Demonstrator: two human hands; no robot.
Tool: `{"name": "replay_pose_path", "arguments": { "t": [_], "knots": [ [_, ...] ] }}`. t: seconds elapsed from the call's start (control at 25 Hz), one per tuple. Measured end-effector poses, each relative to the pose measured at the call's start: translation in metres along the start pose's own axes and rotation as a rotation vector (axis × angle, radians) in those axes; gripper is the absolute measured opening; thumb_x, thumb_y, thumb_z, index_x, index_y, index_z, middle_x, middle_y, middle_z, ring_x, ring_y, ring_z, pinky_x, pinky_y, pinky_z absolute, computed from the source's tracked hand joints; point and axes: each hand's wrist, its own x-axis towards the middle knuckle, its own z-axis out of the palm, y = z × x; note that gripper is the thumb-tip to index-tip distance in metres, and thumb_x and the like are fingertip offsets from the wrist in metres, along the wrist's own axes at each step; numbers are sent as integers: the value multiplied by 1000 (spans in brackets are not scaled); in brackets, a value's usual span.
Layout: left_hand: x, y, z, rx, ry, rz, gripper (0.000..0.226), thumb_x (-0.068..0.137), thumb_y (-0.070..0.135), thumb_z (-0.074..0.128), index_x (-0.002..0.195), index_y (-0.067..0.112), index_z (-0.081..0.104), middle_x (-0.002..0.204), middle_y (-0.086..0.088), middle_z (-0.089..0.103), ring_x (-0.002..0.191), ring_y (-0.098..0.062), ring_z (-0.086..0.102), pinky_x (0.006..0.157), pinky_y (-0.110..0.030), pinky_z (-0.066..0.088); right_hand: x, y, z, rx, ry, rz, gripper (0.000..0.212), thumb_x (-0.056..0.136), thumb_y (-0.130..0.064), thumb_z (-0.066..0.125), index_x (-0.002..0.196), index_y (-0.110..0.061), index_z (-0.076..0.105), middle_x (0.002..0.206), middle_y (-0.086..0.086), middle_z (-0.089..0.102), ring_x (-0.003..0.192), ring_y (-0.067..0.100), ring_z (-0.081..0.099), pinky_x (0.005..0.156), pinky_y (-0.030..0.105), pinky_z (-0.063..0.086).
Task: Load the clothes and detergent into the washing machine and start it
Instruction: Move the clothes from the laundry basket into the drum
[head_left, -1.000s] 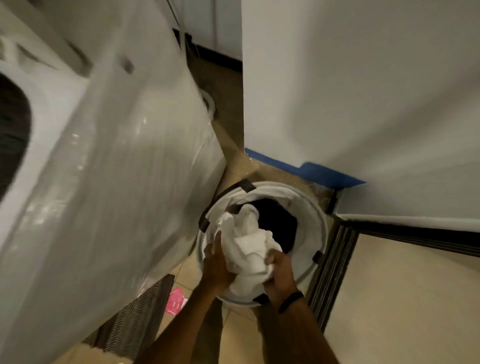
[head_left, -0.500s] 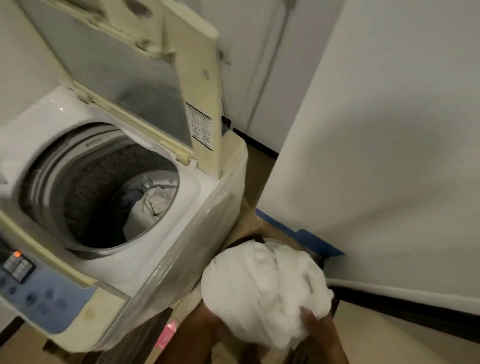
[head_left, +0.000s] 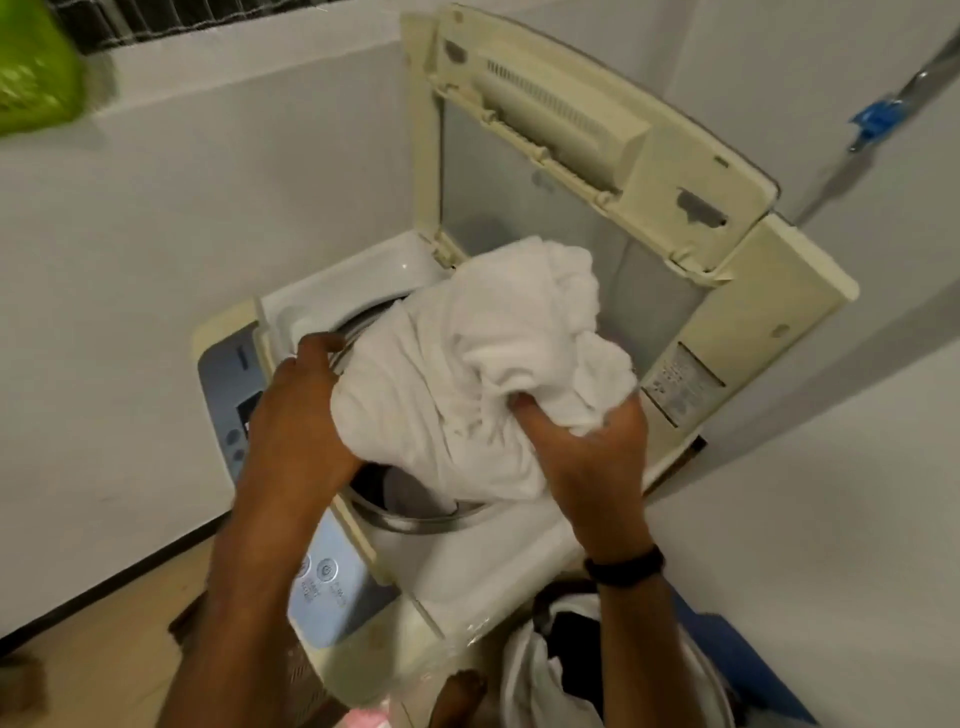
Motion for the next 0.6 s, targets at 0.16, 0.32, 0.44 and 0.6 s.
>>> {"name": "replay_pose_path", "arguments": {
  "t": [0.16,0.32,0.44,0.6],
  "knots": [
    [7,-23,19,185,-58,-119,61,82,23,72,134,11,43,123,-22,58,110,-39,57,82,-43,47,2,57,44,-314,-256,305,90,81,-21,75,153,-17,20,154,3,34,141,12,34,113,24,31],
    [-37,-4,57,49,-90,-35,60,82,31,74,136,23,47,123,-6,62,101,-25,63,83,-35,50,-40,73,6,-383,7,268,34,96,-28,55,128,-19,56,125,-7,62,115,11,59,92,0,32],
    [-87,35,98,-88,-170,147,36,87,38,66,121,35,56,103,15,64,76,-7,63,73,-27,51,-85,93,-52,-212,280,403,14,93,-34,59,100,-27,68,96,-13,72,88,6,69,82,17,51],
    [-162,53,209,-82,-651,197,25,89,49,59,113,44,57,99,21,65,78,1,62,79,-21,53,-173,202,-135,-360,364,709,25,88,-48,53,101,-32,67,98,-8,74,91,12,69,83,35,56]
  ]
}}
